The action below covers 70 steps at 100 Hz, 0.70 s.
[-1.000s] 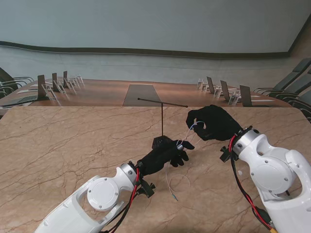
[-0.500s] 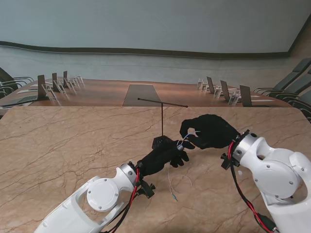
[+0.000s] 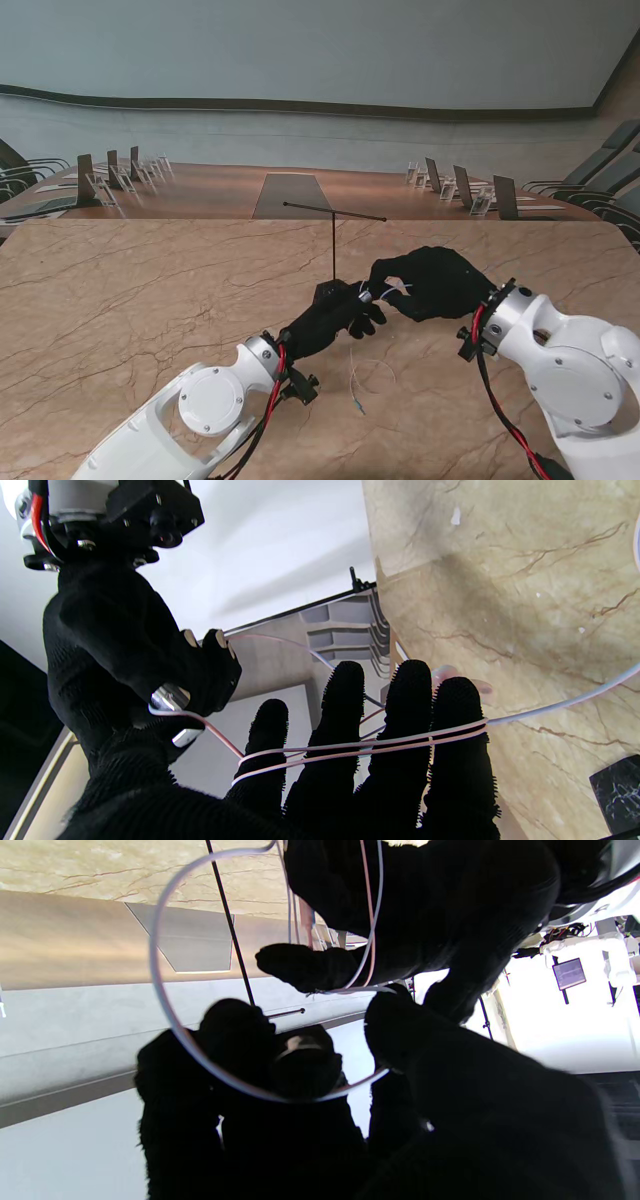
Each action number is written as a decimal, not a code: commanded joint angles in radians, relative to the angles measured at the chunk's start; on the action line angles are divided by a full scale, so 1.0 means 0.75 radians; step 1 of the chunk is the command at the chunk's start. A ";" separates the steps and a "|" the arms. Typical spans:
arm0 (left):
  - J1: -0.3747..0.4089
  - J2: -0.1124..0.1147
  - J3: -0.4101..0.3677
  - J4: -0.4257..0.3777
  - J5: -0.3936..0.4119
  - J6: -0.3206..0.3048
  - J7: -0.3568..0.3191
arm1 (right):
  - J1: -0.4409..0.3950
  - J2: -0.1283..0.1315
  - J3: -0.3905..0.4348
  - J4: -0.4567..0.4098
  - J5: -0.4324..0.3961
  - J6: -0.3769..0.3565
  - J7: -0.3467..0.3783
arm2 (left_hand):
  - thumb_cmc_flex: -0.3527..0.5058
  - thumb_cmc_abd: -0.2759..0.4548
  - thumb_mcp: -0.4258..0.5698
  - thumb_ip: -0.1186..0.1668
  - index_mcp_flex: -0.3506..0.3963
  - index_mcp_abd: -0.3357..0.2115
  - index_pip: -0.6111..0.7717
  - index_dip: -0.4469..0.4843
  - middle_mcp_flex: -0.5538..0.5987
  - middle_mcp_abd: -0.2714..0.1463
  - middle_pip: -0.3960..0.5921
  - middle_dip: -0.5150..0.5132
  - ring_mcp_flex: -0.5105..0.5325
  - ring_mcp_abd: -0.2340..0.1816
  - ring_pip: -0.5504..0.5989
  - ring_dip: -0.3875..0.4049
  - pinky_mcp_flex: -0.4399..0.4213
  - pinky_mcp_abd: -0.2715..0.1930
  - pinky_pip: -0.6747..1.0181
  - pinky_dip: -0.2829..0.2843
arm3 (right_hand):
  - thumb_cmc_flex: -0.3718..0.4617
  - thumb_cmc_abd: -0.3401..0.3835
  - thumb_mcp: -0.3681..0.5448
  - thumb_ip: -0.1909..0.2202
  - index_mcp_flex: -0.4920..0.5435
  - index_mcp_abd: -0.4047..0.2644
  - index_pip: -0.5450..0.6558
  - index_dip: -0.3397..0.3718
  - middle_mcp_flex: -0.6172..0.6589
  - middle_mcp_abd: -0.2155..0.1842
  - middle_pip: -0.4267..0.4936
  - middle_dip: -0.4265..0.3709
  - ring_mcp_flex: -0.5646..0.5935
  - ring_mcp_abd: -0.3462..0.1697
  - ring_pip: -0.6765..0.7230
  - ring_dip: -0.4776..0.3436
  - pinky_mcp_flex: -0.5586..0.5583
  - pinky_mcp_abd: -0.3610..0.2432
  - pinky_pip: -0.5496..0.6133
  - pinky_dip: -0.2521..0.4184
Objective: Take the wired earphone off the rack, coil the cable and place them on the table
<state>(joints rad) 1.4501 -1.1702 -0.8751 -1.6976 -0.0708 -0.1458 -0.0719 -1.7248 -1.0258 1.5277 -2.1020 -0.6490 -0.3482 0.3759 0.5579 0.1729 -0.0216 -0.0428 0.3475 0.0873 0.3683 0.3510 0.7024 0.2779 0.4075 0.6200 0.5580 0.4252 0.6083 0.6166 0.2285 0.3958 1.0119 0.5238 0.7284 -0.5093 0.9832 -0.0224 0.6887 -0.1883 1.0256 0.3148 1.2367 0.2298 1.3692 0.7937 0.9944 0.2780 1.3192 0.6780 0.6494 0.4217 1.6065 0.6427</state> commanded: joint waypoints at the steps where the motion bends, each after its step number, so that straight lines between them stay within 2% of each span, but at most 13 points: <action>1: 0.007 -0.006 -0.013 -0.007 -0.007 -0.003 0.006 | -0.026 -0.002 0.000 -0.029 -0.008 -0.021 -0.013 | -0.064 0.009 -0.022 0.001 -0.102 -0.014 -0.060 -0.016 -0.032 0.016 -0.026 -0.010 -0.025 0.018 -0.002 0.011 -0.004 0.053 0.028 0.022 | 0.014 -0.013 0.022 -0.046 -0.002 -0.077 0.100 -0.018 0.023 0.140 -0.041 -0.011 0.153 0.073 0.154 0.009 0.021 -0.081 0.112 0.007; 14: 0.005 -0.011 -0.021 -0.010 -0.011 -0.012 0.021 | -0.064 -0.006 0.009 -0.057 -0.011 -0.014 -0.029 | -0.064 0.006 -0.019 0.002 -0.105 -0.016 -0.055 -0.024 -0.036 0.014 -0.040 -0.023 -0.027 0.015 -0.003 0.013 -0.011 0.048 0.023 0.021 | 0.023 -0.002 -0.024 -0.052 -0.074 -0.003 0.103 -0.059 0.000 0.128 -0.094 -0.033 0.133 0.077 0.110 -0.005 0.006 -0.070 0.082 -0.005; 19: 0.004 -0.014 -0.024 -0.010 -0.013 -0.017 0.033 | -0.080 -0.006 0.017 -0.070 -0.011 -0.007 -0.024 | -0.062 0.002 -0.018 0.002 -0.102 -0.014 -0.052 -0.027 -0.032 0.017 -0.045 -0.030 -0.024 0.018 -0.002 0.015 -0.008 0.051 0.025 0.022 | 0.031 0.010 -0.068 -0.052 -0.138 0.047 0.137 -0.067 -0.031 0.116 -0.115 -0.046 0.109 0.070 0.088 -0.007 -0.011 -0.071 0.061 -0.013; 24: 0.002 -0.017 -0.027 -0.009 -0.014 -0.021 0.042 | -0.092 -0.008 0.020 -0.077 -0.014 -0.007 -0.036 | -0.062 0.004 -0.017 0.001 -0.112 -0.020 -0.054 -0.031 -0.040 0.013 -0.052 -0.036 -0.034 0.014 -0.006 0.015 -0.018 0.042 0.021 0.020 | 0.042 0.016 -0.096 -0.053 -0.193 0.055 0.207 -0.081 -0.050 0.105 -0.123 -0.063 0.098 0.064 0.076 -0.005 -0.019 -0.073 0.052 -0.016; 29: 0.001 -0.019 -0.030 -0.008 -0.013 -0.024 0.051 | -0.102 -0.011 0.022 -0.087 -0.015 0.006 -0.042 | -0.060 0.003 -0.017 0.001 -0.110 -0.019 -0.052 -0.033 -0.038 0.014 -0.053 -0.039 -0.034 0.015 -0.007 0.016 -0.021 0.042 0.020 0.020 | 0.051 0.008 -0.108 -0.059 -0.282 0.088 0.256 -0.076 -0.091 0.101 -0.145 -0.079 0.065 0.063 0.048 -0.010 -0.048 -0.072 0.024 -0.025; 35: 0.000 -0.021 -0.032 -0.007 -0.012 -0.029 0.059 | -0.115 -0.010 0.030 -0.098 -0.017 0.021 -0.036 | -0.058 0.002 -0.016 0.001 -0.110 -0.024 -0.048 -0.035 -0.039 0.011 -0.057 -0.044 -0.039 0.011 -0.011 0.015 -0.026 0.038 0.017 0.019 | 0.053 0.011 -0.128 -0.070 -0.404 0.136 0.316 -0.113 -0.149 0.086 -0.149 -0.099 0.022 0.047 0.027 -0.006 -0.079 -0.086 0.003 -0.030; 39: -0.001 -0.023 -0.034 -0.006 -0.013 -0.032 0.066 | -0.121 -0.013 0.030 -0.096 -0.025 0.021 -0.051 | -0.054 0.000 -0.015 0.001 -0.108 -0.022 -0.046 -0.036 -0.039 0.014 -0.059 -0.047 -0.038 0.012 -0.012 0.015 -0.030 0.036 0.014 0.017 | 0.054 0.026 -0.139 -0.074 -0.455 0.162 0.307 -0.137 -0.174 0.083 -0.153 -0.106 0.001 0.044 0.017 -0.005 -0.094 -0.092 -0.008 -0.033; 43: -0.002 -0.024 -0.035 -0.006 -0.013 -0.035 0.070 | -0.124 -0.017 0.030 -0.091 -0.032 0.019 -0.074 | -0.054 0.001 -0.016 0.001 -0.113 -0.022 -0.047 -0.039 -0.040 0.012 -0.061 -0.050 -0.038 0.011 -0.013 0.015 -0.031 0.036 0.012 0.016 | 0.041 0.056 -0.131 -0.072 -0.487 0.201 0.229 -0.175 -0.191 0.084 -0.163 -0.121 -0.016 0.047 0.002 -0.007 -0.110 -0.093 -0.022 -0.037; 45: -0.002 -0.024 -0.037 -0.006 -0.013 -0.036 0.071 | -0.126 -0.018 0.031 -0.088 -0.033 0.016 -0.082 | -0.054 0.001 -0.016 0.001 -0.113 -0.023 -0.046 -0.039 -0.041 0.012 -0.061 -0.050 -0.039 0.010 -0.014 0.015 -0.032 0.035 0.012 0.016 | 0.036 0.069 -0.124 -0.074 -0.494 0.208 0.184 -0.163 -0.206 0.084 -0.170 -0.136 -0.032 0.045 -0.014 -0.006 -0.125 -0.096 -0.036 -0.041; 59: -0.002 -0.027 -0.044 -0.009 -0.012 -0.050 0.085 | -0.144 -0.025 0.038 -0.070 -0.047 -0.003 -0.125 | -0.050 -0.001 -0.016 0.001 -0.114 -0.023 -0.041 -0.043 -0.039 0.009 -0.061 -0.054 -0.039 0.007 -0.018 0.015 -0.033 0.033 0.010 0.015 | 0.057 0.069 -0.108 -0.103 -0.463 0.161 0.152 -0.146 -0.260 0.080 -0.228 -0.178 -0.099 0.036 -0.092 -0.025 -0.185 -0.111 -0.100 -0.064; 64: -0.002 -0.028 -0.047 -0.010 -0.011 -0.051 0.089 | -0.155 -0.025 0.040 -0.068 -0.051 -0.007 -0.124 | -0.052 0.000 -0.017 0.001 -0.120 -0.026 -0.042 -0.046 -0.043 0.007 -0.064 -0.056 -0.044 0.006 -0.022 0.014 -0.037 0.032 0.008 0.014 | 0.072 0.055 -0.101 -0.121 -0.450 0.134 0.195 -0.122 -0.292 0.074 -0.263 -0.199 -0.135 0.028 -0.136 -0.039 -0.212 -0.122 -0.125 -0.074; 70: -0.004 -0.029 -0.049 -0.010 -0.011 -0.051 0.092 | -0.164 -0.023 0.037 -0.060 -0.045 -0.020 -0.121 | -0.051 0.000 -0.017 0.001 -0.119 -0.025 -0.041 -0.047 -0.044 0.009 -0.065 -0.058 -0.046 0.003 -0.026 0.012 -0.041 0.030 0.003 0.012 | 0.092 0.016 -0.075 -0.134 -0.414 0.051 0.285 -0.075 -0.316 0.073 -0.292 -0.255 -0.170 0.021 -0.176 -0.048 -0.244 -0.136 -0.146 -0.082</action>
<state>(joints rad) 1.4453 -1.1853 -0.9085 -1.6981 -0.0777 -0.1828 -0.0062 -1.8304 -1.0422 1.5603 -2.1544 -0.6846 -0.3510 0.2746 0.5464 0.1721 -0.0218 -0.0436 0.2913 0.0941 0.3586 0.3276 0.6793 0.2996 0.3807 0.5862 0.5361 0.4253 0.5972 0.6166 0.2071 0.3954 1.0113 0.5238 0.7508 -0.4796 0.9017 -0.0883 0.3543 -0.0866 1.1730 0.2262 1.0338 0.2302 1.1646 0.6410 0.8825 0.2777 1.2034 0.6518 0.5127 0.3916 1.5293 0.6053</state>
